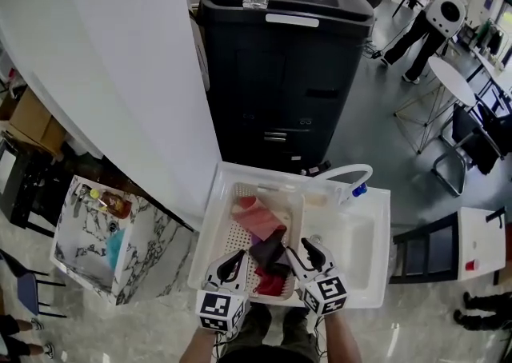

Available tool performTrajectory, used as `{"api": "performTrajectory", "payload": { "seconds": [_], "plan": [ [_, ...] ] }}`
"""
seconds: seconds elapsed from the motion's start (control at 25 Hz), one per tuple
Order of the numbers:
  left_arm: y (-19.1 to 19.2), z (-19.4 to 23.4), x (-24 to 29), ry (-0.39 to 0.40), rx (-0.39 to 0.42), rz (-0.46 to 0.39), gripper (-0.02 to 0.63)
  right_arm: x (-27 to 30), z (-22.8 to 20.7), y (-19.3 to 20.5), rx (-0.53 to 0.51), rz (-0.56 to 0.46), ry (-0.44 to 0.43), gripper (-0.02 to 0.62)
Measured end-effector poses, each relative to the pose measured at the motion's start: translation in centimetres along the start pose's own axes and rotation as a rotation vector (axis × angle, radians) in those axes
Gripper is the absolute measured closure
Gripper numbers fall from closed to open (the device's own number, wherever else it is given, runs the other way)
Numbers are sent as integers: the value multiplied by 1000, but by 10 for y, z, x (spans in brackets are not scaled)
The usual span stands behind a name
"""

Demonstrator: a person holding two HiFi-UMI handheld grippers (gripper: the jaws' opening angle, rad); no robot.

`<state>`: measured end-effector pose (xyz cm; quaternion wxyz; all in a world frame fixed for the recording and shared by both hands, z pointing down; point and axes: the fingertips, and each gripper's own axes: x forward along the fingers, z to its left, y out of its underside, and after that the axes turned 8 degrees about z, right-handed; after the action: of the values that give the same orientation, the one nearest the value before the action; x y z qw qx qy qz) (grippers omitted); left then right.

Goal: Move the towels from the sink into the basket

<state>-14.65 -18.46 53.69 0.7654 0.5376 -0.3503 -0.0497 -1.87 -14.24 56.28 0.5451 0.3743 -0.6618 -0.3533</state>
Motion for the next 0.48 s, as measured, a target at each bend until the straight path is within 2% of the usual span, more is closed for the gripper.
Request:
{"api": "performTrajectory", "payload": {
  "seconds": [0.12,0.2,0.48],
  "plan": [
    [-12,-9,1,31,17,-23,597,-13,-10,-13,-15,-27,41,425],
    [-23,-17,5,64,39,-43,597,-24,-20,-24,-15,-59,91,465],
    [-51,-56,17,170,116,-81,597,-83,-49,-50,-19,-160,250,538]
  ]
}}
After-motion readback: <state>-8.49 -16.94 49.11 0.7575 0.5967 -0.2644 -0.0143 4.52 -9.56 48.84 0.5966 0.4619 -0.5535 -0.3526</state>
